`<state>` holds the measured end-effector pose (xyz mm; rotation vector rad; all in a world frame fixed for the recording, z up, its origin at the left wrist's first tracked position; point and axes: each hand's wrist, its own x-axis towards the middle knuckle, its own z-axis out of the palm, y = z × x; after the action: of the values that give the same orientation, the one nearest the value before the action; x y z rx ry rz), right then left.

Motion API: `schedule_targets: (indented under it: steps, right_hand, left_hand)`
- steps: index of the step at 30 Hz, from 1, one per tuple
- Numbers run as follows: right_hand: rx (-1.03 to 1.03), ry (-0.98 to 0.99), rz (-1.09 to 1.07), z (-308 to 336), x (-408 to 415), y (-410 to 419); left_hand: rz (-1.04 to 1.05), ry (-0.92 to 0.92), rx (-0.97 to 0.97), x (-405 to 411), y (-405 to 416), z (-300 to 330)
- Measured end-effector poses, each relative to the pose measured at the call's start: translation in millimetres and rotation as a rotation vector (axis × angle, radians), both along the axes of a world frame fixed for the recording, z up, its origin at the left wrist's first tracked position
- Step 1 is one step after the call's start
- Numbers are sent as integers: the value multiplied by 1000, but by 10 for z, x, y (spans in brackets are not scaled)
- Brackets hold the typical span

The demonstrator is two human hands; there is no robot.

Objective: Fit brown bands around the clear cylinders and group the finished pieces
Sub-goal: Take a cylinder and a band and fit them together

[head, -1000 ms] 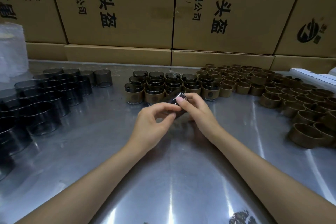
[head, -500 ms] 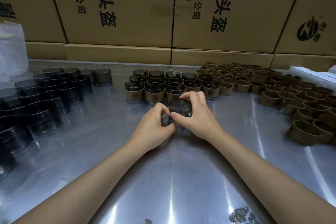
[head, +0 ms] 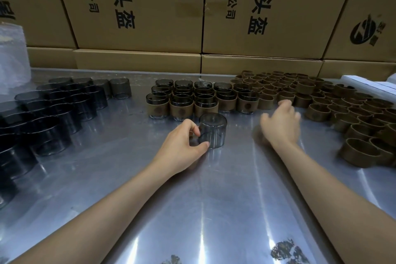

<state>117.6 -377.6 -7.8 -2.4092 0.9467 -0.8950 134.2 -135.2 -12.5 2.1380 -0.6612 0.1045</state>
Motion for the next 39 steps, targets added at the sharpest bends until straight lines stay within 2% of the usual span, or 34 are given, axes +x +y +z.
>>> schedule_targets:
  steps: [3, 5, 10, 14, 19, 25, 29, 31, 34, 39]
  right_hand:
    - [-47, 233, -16, -29, 139, -51]
    - [-115, 313, 12, -25, 225, -80]
    - [-146, 395, 31, -26, 413, -264]
    - [-147, 386, 28, -30, 482, -303]
    - [-138, 311, -15, -34, 500, -309]
    - [-237, 219, -2, -20, 385, -229]
    - [-233, -17, -3, 12, 226, -126]
    - [-140, -154, 7, 34, 121, -37]
    - [107, -275, 74, 56, -68, 133]
    - [439, -480, 373, 59, -379, 561]
  left_hand:
    - [0, -5, 0, 10, 1, -5]
    - [-2, 1, 0, 20, 1, -10]
    - [-6, -1, 7, 42, -8, -21]
    - [-2, -10, 14, 51, -13, -27]
    - [-1, -16, 17, 51, -14, -22]
    - [1, -18, 27, 40, -15, -18]
    - [-11, -12, 22, 28, -13, 1]
    - [-14, -7, 24, 27, -12, 7]
    - [-16, -4, 30, 27, -8, 12]
    - [-23, -5, 33, 21, 0, -3]
